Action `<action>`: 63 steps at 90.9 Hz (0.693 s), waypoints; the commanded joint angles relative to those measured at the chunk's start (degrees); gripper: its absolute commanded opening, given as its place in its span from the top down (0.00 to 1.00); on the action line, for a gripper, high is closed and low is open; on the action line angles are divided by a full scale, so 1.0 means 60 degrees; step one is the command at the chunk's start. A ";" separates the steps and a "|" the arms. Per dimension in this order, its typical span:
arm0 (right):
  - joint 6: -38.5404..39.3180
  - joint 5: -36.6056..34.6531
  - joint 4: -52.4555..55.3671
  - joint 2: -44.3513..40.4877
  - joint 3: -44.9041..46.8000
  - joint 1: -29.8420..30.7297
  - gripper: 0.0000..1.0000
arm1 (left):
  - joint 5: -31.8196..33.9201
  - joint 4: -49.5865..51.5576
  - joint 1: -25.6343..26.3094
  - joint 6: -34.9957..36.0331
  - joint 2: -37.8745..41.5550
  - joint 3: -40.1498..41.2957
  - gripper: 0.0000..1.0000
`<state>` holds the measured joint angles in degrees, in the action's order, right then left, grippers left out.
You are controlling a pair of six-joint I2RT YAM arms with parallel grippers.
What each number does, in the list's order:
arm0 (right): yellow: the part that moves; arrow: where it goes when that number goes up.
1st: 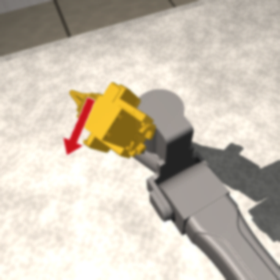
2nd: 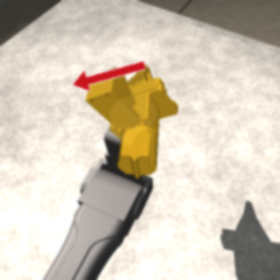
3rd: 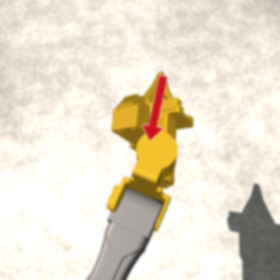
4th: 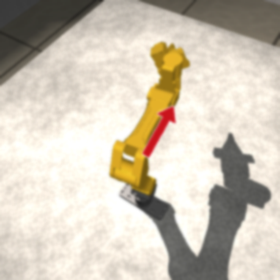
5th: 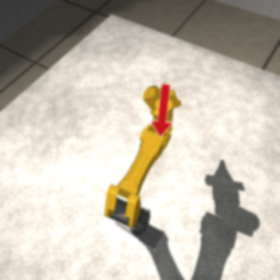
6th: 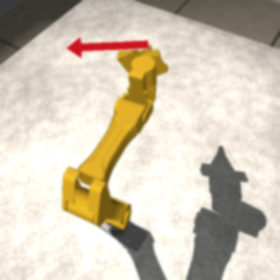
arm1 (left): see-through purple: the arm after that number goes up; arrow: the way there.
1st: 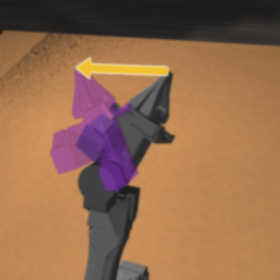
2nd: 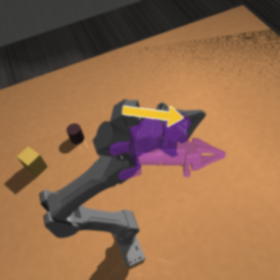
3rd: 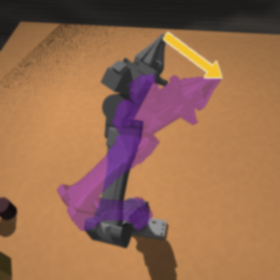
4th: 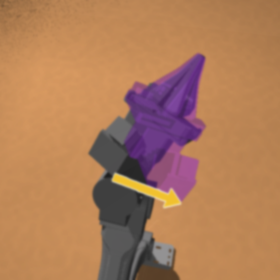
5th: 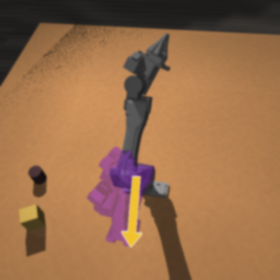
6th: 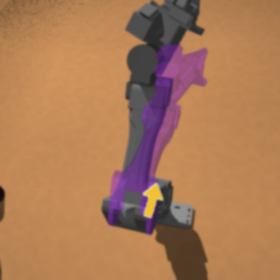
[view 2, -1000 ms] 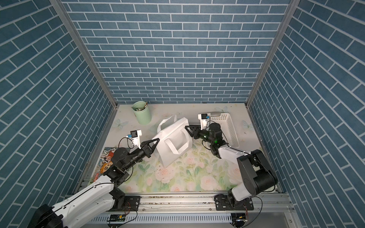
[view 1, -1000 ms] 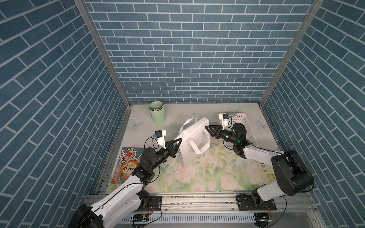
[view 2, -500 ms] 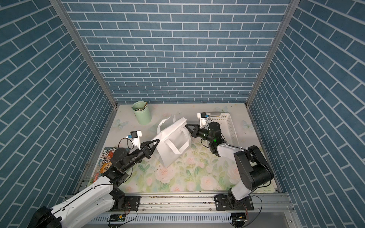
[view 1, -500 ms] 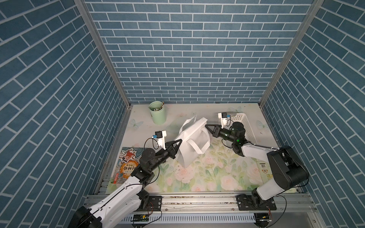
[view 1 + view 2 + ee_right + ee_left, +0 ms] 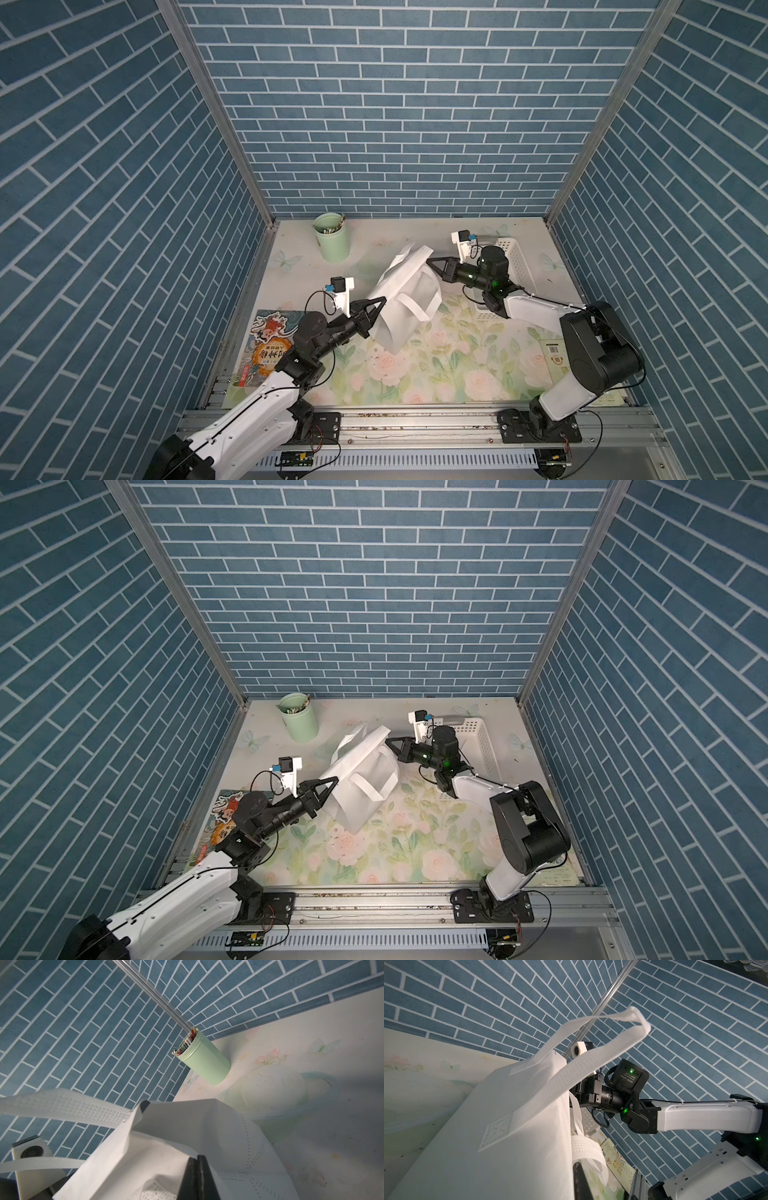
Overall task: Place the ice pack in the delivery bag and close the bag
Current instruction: Seal the delivery bag at the center of the board.
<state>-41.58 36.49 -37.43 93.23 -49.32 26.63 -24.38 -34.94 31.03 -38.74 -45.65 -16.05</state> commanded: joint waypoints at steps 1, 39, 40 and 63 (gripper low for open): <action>0.0512 -0.1122 0.0870 0.0108 -0.0389 -0.0134 1.00 | -0.0859 0.0617 0.0055 0.0218 0.0028 -0.0021 1.00; 0.0537 -0.1919 0.1274 -0.2402 0.1437 -0.0136 0.57 | 0.0630 0.1833 0.0058 0.0348 0.0034 -0.0169 1.00; 0.0548 -0.1964 0.1324 -0.2488 0.1481 -0.0134 0.56 | 0.0655 0.1851 0.0058 0.0356 0.0035 -0.0175 1.00; 0.0123 -0.2567 0.2146 -0.4957 0.2506 -0.0093 0.44 | 0.0713 0.1926 0.0058 0.0320 0.0110 -0.0166 1.00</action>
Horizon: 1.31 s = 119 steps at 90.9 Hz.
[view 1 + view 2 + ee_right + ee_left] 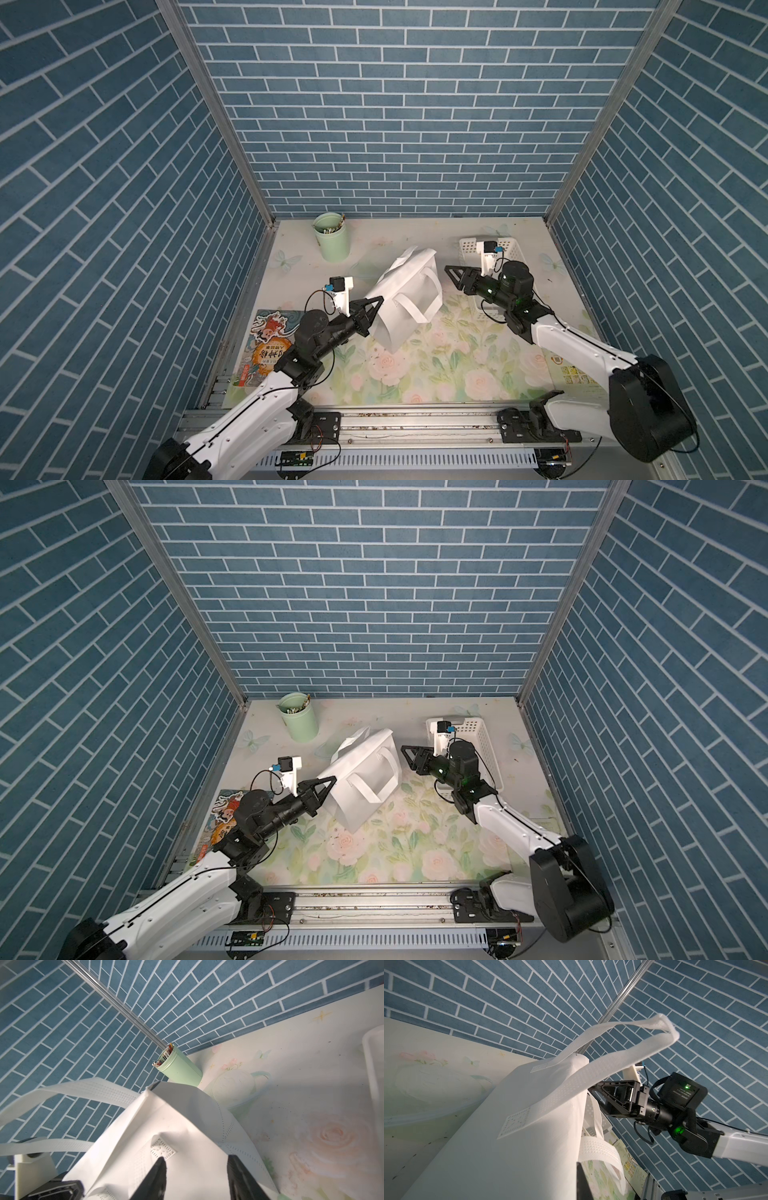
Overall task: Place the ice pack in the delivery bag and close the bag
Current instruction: Seal the delivery bag at the center of the board.
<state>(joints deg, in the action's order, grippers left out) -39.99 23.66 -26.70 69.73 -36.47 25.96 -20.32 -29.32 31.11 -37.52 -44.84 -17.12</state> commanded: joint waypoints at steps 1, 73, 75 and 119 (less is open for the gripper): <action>-0.0204 -0.0428 0.0338 -0.1117 0.0401 0.0037 0.43 | 0.0034 0.0990 0.0044 0.0116 -0.0026 0.0012 1.00; -0.1259 -0.1247 -0.2810 0.1822 -0.1561 0.2091 0.34 | -0.0372 0.0907 0.0042 0.0115 0.0279 0.0079 1.00; -0.1253 -0.1255 -0.2924 0.1886 -0.1567 0.2090 0.35 | -0.0388 0.0889 0.0043 0.0119 0.0280 0.0091 1.00; -0.1444 -0.1017 -0.4532 0.2992 -0.1490 0.2090 0.39 | -0.0795 0.0574 0.0044 0.0115 0.0217 0.0122 1.00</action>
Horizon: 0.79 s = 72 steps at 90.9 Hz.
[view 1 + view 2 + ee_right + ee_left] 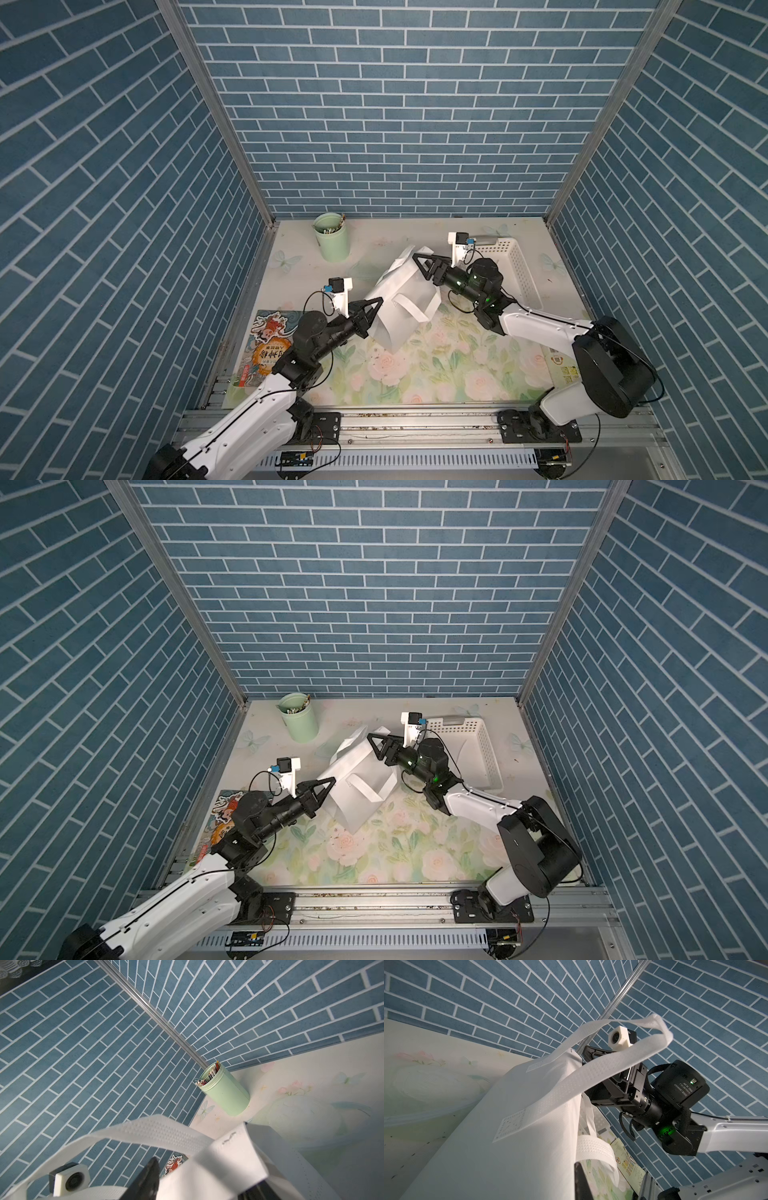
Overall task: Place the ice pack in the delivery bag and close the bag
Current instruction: Seal the delivery bag at the center of the board.
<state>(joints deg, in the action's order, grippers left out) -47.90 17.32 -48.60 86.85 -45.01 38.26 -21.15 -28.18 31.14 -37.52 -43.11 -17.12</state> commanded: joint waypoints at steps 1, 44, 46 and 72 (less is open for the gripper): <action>-0.0136 0.0048 -0.0918 0.0142 -0.0046 0.0039 0.39 | -0.0661 0.0380 0.0040 0.0115 -0.0076 0.0111 1.00; -0.0182 -0.0222 -0.1517 0.0017 0.0904 0.0032 0.63 | -0.0388 0.0615 0.0040 0.0105 -0.0022 0.0115 1.00; -0.0166 -0.0239 -0.1526 0.0032 0.0931 0.0034 0.63 | -0.0387 0.0634 0.0033 0.0094 -0.0022 0.0119 1.00; -0.0086 -0.0411 -0.1758 0.0415 0.1024 -0.0060 0.71 | -0.0443 0.0813 0.0038 0.0087 0.0090 0.0057 1.00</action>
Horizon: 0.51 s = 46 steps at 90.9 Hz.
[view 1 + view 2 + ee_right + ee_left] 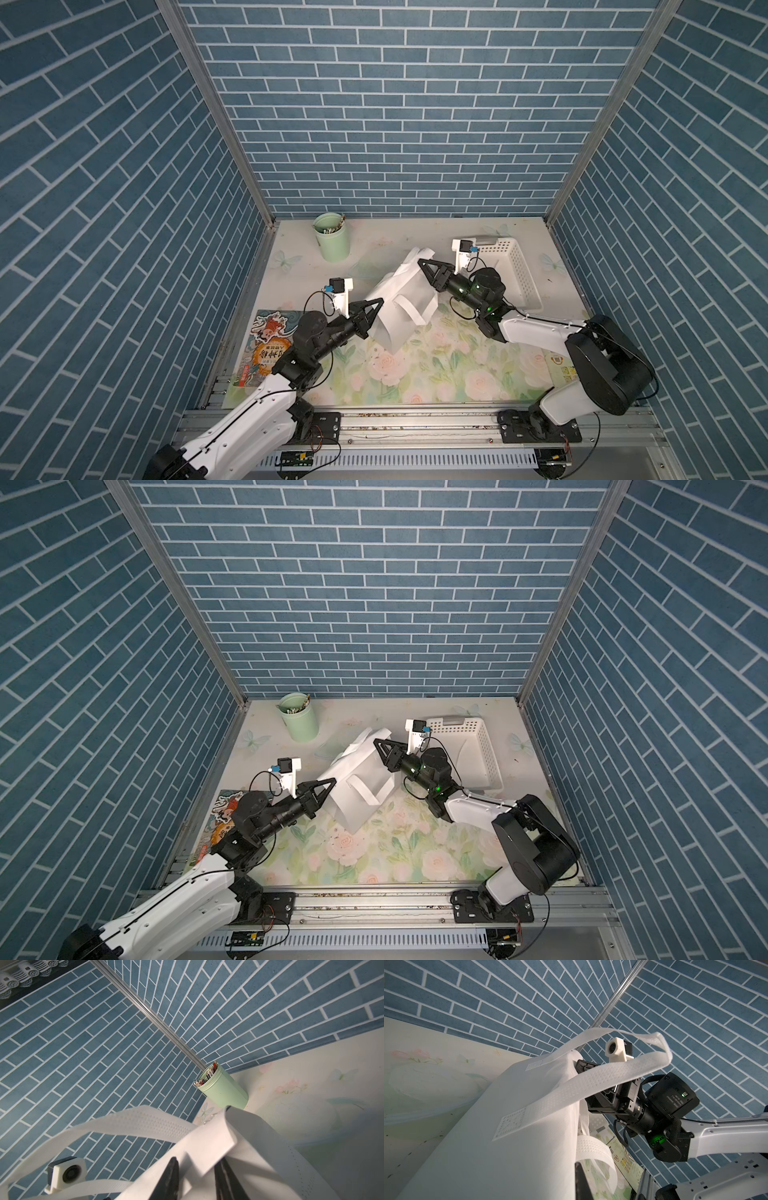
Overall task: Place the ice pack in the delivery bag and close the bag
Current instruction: Seal the delivery bag at the center of the board.
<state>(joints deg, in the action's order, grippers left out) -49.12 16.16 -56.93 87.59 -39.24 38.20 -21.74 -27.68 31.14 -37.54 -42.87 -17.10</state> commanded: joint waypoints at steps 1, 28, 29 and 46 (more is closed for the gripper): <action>0.0117 -0.0218 -0.0378 0.0295 0.0057 -0.0051 0.72 | -0.0346 0.0738 0.0039 0.0090 0.0060 0.0053 1.00; 0.0133 -0.0174 -0.0375 0.0560 -0.0168 -0.0131 0.83 | -0.0420 0.0941 0.0038 0.0105 0.0182 0.0039 1.00; 0.0132 -0.0182 -0.0373 0.0561 -0.0168 -0.0136 0.84 | -0.0420 0.0939 0.0032 0.0105 0.0185 0.0038 1.00; 0.0045 -0.0291 -0.0438 0.0710 -0.0103 -0.0183 0.93 | -0.0425 0.1123 0.0039 0.0113 0.0348 0.0011 1.00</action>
<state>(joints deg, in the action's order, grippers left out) -49.25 16.40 -59.70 90.17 -39.42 37.87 -21.65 -25.93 31.14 -37.54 -41.65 -17.10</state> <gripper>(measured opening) 0.089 0.081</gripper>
